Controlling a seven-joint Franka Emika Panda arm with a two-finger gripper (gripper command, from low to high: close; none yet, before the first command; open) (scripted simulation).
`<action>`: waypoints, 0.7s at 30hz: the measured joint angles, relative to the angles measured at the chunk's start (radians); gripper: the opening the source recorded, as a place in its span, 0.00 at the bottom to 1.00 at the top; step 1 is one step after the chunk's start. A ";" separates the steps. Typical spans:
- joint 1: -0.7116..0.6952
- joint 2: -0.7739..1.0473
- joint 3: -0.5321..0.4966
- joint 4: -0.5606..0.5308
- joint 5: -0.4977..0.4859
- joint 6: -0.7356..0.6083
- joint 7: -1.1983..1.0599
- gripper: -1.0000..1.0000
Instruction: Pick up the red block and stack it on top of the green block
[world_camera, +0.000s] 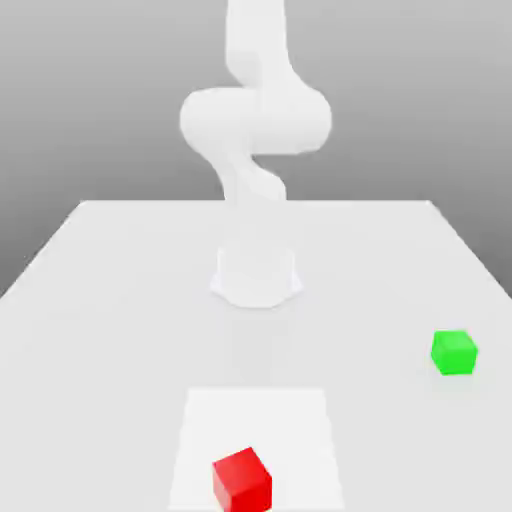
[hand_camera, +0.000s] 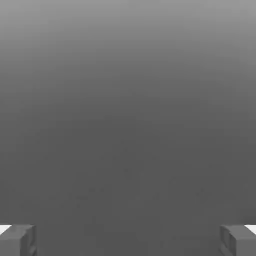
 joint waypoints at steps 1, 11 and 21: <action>0.012 0.039 -0.013 -0.005 0.007 0.014 -0.025 0.50; 0.099 0.406 -0.105 -0.053 0.083 0.140 -0.267 0.50; 0.117 0.766 -0.125 -0.101 0.116 0.267 -0.476 0.50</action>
